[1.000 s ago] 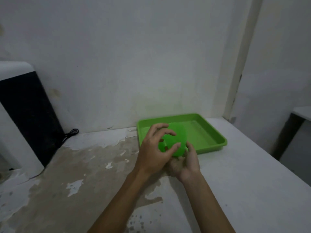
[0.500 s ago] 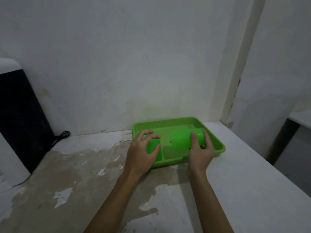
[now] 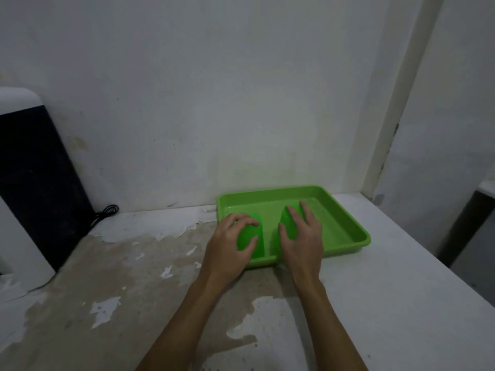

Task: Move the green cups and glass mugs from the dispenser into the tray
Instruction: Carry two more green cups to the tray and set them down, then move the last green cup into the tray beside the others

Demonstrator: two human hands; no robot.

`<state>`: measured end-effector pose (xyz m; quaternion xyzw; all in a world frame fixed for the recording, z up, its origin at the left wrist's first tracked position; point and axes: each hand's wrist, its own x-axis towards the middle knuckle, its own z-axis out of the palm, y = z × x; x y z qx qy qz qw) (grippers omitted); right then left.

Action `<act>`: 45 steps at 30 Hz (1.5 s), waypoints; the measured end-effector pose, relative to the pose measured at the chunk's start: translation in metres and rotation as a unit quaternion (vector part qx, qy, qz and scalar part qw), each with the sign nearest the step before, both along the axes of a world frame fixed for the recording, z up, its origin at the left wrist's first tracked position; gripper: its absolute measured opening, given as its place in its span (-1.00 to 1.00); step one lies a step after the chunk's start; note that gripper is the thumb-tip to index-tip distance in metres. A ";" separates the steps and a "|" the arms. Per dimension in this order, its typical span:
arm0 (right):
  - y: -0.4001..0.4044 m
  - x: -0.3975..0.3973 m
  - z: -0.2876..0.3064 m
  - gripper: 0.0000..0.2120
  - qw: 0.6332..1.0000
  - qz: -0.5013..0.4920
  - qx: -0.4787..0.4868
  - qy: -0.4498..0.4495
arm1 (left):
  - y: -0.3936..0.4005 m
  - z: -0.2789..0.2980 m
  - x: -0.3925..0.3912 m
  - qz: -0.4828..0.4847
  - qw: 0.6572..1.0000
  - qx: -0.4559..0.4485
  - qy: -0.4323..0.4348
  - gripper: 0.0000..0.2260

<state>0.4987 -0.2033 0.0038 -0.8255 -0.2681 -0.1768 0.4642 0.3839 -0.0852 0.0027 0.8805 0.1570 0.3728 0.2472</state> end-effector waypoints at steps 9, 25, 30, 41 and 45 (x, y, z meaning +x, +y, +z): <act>0.000 0.003 -0.007 -0.55 1.000 0.005 -0.019 -0.005 | 0.002 -0.003 0.000 -0.009 1.000 -0.010 0.008 -0.73; -0.010 -0.028 0.014 -0.71 0.997 0.030 0.065 -0.041 | 0.011 0.020 -0.035 -0.052 0.997 -0.017 -0.059 -0.78; 0.008 -0.058 0.023 -0.88 0.980 0.139 0.141 -0.012 | 0.028 0.025 -0.088 -0.041 0.996 -0.052 -0.054 -0.92; 0.136 -0.203 0.008 -0.83 0.889 0.387 0.143 0.201 | 0.096 0.020 -0.253 0.095 0.989 -0.081 -0.079 -0.94; 0.175 -0.255 0.000 -0.85 0.862 0.434 0.121 0.232 | 0.117 0.011 -0.313 0.164 0.976 -0.100 -0.101 -0.92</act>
